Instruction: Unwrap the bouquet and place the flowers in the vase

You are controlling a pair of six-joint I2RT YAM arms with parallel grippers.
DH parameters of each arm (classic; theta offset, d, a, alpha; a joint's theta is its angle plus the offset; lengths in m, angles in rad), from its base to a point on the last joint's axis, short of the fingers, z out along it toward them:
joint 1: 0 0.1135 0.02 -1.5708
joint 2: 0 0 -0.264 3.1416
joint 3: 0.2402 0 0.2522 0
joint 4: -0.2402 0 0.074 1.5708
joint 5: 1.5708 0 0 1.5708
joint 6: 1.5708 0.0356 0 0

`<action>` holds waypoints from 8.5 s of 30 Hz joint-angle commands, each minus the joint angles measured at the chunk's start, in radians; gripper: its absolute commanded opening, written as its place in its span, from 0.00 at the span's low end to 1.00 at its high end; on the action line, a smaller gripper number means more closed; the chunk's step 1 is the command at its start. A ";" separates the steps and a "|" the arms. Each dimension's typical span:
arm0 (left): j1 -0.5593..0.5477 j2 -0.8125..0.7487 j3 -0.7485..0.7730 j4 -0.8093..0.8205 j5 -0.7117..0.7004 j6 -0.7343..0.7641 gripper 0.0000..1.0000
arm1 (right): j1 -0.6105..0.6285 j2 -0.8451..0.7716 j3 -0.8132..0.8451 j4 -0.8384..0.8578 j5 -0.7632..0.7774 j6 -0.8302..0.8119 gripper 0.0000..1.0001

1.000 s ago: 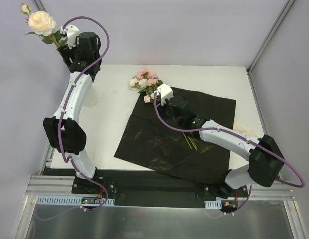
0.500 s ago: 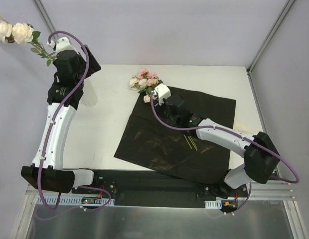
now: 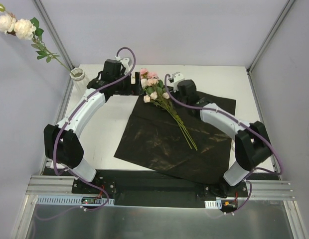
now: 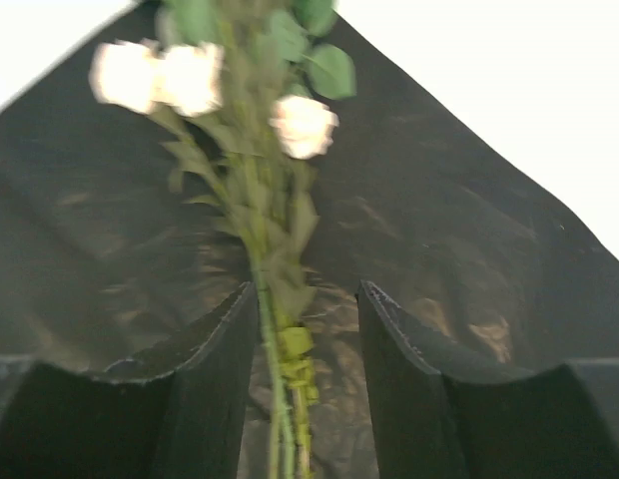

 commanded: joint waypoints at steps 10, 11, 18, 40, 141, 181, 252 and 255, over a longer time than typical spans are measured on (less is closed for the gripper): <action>-0.043 -0.018 -0.058 0.005 0.251 0.027 0.85 | -0.161 0.233 0.256 -0.511 -0.295 -0.125 0.22; -0.043 -0.026 -0.064 0.007 0.252 0.024 0.85 | -0.147 0.233 0.257 -0.519 -0.283 -0.130 0.22; -0.045 -0.072 -0.084 0.005 0.222 0.005 0.87 | -0.106 0.249 0.282 -0.539 -0.283 -0.149 0.16; -0.045 -0.036 -0.085 0.011 0.265 -0.015 0.86 | -0.070 0.394 0.369 -0.579 -0.201 -0.166 0.27; -0.045 -0.007 -0.090 0.036 0.380 -0.073 0.84 | -0.008 0.569 0.566 -0.473 -0.223 -0.042 0.33; -0.043 -0.006 -0.096 0.050 0.395 -0.081 0.84 | -0.159 0.226 0.135 0.143 -0.788 0.310 0.00; -0.043 -0.325 0.114 -0.122 -0.361 -0.020 0.00 | 0.066 -0.156 -0.232 0.540 -0.487 0.234 0.40; -0.043 -0.340 0.262 -0.124 -0.568 0.054 0.00 | 0.045 -0.155 -0.237 0.523 -0.473 0.223 0.40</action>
